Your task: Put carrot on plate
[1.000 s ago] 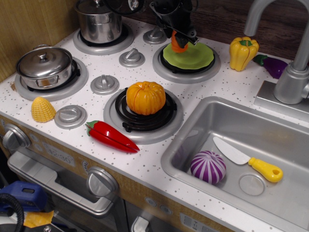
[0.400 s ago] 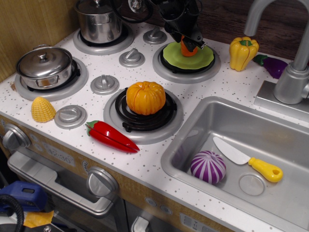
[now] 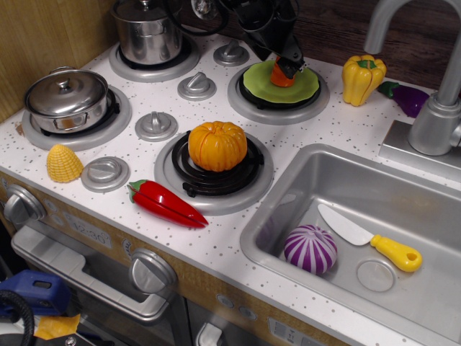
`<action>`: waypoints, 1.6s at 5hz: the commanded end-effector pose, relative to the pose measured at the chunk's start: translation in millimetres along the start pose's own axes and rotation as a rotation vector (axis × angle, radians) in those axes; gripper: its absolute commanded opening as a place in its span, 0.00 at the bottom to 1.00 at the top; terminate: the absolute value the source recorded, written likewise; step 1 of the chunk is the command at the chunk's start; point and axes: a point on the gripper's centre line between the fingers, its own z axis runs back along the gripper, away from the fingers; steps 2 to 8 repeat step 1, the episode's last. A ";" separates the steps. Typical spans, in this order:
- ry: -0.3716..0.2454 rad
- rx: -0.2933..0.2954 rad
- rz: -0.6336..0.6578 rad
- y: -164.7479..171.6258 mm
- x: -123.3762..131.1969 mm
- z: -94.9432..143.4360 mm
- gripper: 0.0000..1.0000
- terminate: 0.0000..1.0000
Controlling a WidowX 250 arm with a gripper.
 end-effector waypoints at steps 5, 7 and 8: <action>-0.051 0.032 -0.014 10.5 18.0 13.8 1.00 1.00; -0.051 0.032 -0.014 10.5 18.0 13.8 1.00 1.00; -0.051 0.032 -0.014 10.5 18.0 13.8 1.00 1.00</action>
